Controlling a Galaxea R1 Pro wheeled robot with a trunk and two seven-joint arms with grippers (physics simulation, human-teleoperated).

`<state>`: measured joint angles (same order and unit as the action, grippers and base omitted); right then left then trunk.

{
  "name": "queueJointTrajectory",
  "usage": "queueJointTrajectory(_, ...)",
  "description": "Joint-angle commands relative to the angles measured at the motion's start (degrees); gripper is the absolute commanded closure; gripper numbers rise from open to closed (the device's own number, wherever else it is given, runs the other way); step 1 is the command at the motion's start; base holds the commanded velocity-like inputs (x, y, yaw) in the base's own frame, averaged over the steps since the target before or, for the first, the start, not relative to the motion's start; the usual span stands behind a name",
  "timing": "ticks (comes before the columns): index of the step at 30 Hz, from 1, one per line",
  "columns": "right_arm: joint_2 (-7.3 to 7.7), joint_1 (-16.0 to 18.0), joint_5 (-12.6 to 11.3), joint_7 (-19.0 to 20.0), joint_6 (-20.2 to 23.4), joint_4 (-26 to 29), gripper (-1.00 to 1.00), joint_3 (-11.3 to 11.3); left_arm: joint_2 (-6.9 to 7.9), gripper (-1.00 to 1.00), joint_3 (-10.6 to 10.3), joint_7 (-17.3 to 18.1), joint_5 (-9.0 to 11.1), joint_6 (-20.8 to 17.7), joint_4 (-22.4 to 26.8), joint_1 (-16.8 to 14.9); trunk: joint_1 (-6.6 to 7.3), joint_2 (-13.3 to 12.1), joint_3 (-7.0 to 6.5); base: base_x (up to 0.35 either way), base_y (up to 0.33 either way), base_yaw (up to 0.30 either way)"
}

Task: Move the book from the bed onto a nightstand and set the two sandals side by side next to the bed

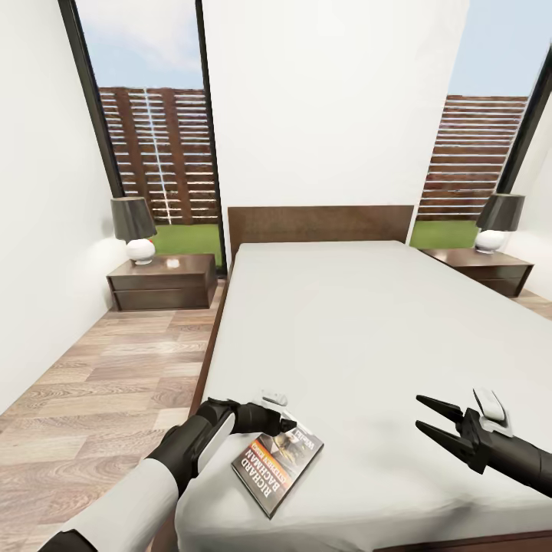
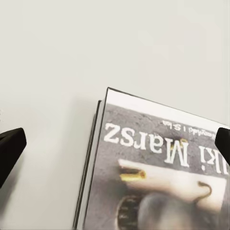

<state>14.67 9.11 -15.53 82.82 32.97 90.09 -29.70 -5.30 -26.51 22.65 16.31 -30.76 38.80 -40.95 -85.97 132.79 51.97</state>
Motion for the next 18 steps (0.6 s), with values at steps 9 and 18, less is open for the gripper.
queueJointTrajectory(9, 0.01, 0.03, -0.13, 0.14, 0.6, 0.0, -1.0, -0.01, 0.02, -1.0, -0.12, -0.24, 0.04, -0.64, -1.27, -0.01, 0.01, 0.02, 0.07, -0.009, 0.0, 0.0)
queueJointTrajectory(18, 0.01, 0.03, -0.12, 0.12, 0.6, 0.0, -1.0, -0.01, 0.01, -1.0, -0.12, -0.24, 0.02, -0.62, -1.27, -0.01, 0.01, 0.02, 0.07, -0.024, 0.0, 0.0)
